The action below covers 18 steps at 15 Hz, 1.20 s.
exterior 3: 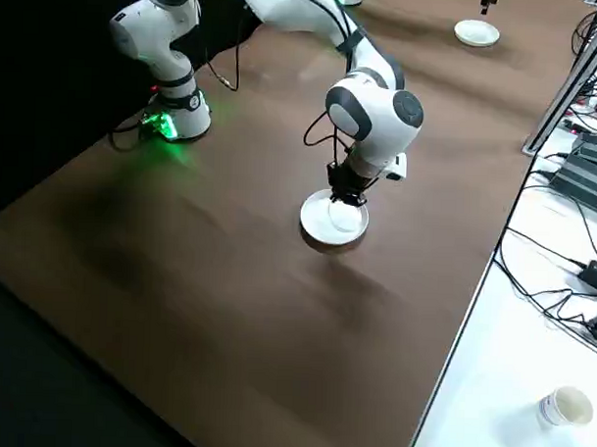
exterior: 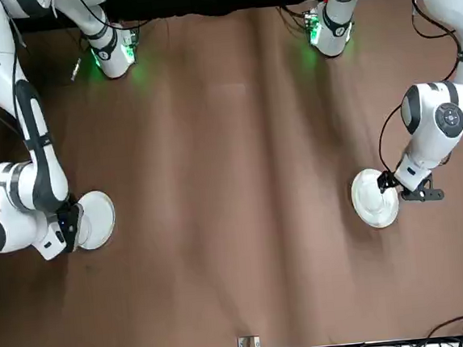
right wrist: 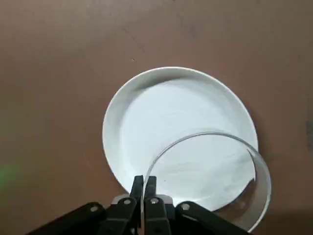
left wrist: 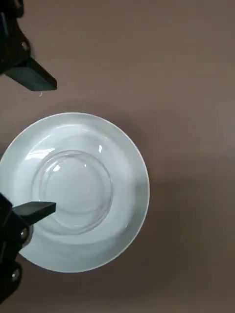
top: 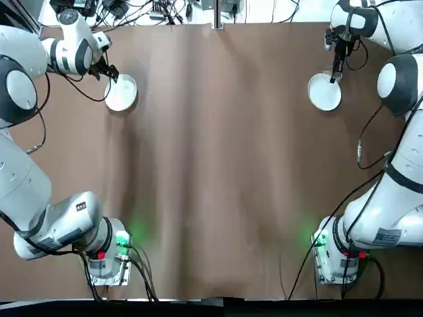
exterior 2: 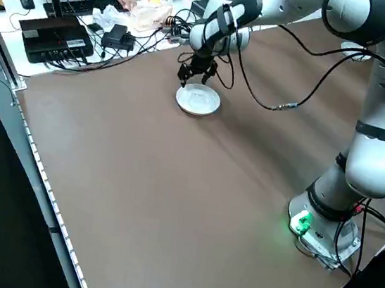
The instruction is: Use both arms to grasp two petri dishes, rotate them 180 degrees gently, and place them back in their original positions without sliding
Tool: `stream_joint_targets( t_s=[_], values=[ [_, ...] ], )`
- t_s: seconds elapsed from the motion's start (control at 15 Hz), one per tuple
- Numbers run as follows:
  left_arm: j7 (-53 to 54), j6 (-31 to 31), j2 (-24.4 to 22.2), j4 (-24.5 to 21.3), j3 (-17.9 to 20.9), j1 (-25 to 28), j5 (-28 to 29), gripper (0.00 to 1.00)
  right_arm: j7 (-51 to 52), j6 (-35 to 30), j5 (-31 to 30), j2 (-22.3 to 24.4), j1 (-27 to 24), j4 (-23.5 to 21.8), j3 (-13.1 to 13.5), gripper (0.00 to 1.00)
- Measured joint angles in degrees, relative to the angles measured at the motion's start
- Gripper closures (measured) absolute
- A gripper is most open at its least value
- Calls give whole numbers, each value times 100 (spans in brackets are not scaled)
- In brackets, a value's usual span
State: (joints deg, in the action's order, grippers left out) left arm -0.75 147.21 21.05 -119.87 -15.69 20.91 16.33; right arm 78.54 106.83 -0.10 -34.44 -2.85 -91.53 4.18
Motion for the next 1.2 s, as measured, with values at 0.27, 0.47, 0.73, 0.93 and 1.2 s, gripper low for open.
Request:
stream_joint_targets(
  t_s=[0.27,0.47,0.73,0.93,1.2],
  values=[
    [49,-1235,6,838,-238,-65,-286,0,517,731,-26,19,3,-399,-8,96],
    [49,-1988,9,1514,-370,-96,-750,0,827,1053,-60,53,11,-642,-16,96],
    [41,-2777,8,2263,-501,-86,-1022,0,995,1370,-73,111,11,-938,-17,96],
    [39,-3427,-35,2896,-572,-70,-1026,0,999,1396,-75,111,12,-1036,-26,96],
    [39,-3665,-362,3176,-611,-69,-1029,0,999,1283,-75,111,12,-1061,-31,76]
  ],
)
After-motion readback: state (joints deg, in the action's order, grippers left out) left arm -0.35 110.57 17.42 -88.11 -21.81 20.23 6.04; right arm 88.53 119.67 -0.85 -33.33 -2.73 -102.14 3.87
